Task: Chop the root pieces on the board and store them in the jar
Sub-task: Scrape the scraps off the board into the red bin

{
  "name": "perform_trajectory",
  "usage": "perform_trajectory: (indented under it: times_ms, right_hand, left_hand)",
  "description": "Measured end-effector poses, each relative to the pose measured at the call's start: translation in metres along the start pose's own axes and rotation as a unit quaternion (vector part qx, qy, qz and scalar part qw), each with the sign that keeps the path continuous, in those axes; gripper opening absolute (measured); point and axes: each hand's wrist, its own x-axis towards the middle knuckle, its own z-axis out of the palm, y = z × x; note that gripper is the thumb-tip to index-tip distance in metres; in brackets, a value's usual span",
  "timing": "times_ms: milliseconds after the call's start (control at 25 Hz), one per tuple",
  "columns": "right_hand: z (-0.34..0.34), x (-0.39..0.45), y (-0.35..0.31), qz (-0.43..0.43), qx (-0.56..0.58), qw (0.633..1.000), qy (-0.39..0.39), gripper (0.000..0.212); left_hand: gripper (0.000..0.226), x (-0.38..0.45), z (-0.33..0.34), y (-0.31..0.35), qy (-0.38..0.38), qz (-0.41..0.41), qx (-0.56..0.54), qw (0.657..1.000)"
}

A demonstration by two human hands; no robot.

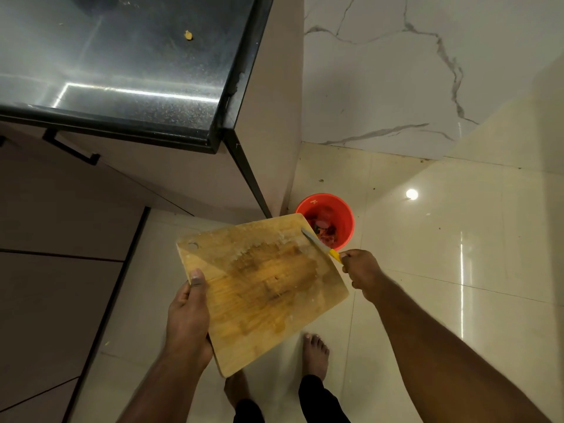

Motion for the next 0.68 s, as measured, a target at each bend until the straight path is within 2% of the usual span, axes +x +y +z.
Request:
perform_trajectory:
  times_ms: [160, 200, 280, 360, 400, 480, 560, 680]
  right_hand:
    - [-0.012, 0.018, 0.010, -0.011, -0.151, 0.985, 0.078, 0.023]
    - [-0.010, 0.017, 0.011, -0.025, -0.152, 0.984, 0.093, 0.023]
    - [-0.001, 0.005, 0.006, -0.070, -0.096, 0.991, 0.057, 0.020]
    - [0.004, -0.002, 0.008, -0.097, -0.142, 0.985, 0.006, 0.018]
    - [0.004, -0.001, 0.013, -0.097, -0.198, 0.975, 0.017, 0.017]
    - [-0.003, 0.000, 0.021, -0.056, -0.263, 0.958, 0.099, 0.016]
    - [-0.005, -0.010, 0.023, -0.043, -0.196, 0.971, 0.128, 0.016]
    - [0.008, -0.039, 0.016, -0.098, -0.074, 0.987, 0.101, 0.017]
  left_hand:
    - [0.041, 0.003, -0.012, -0.002, 0.019, -0.005, 0.008, 1.000]
    - [0.040, 0.004, -0.014, -0.003, 0.023, -0.007, 0.006, 1.000]
    - [0.040, 0.005, -0.015, -0.006, 0.028, -0.011, -0.002, 1.000]
    - [0.040, 0.004, -0.016, -0.006, 0.027, -0.013, -0.004, 1.000]
    - [0.040, 0.003, -0.017, -0.005, 0.024, -0.011, -0.005, 1.000]
    - [0.042, -0.001, -0.023, -0.003, 0.018, -0.006, -0.007, 1.000]
    - [0.044, -0.005, -0.031, 0.000, 0.020, -0.005, -0.006, 1.000]
    - [0.045, -0.018, -0.047, 0.012, 0.012, 0.002, 0.001, 1.000]
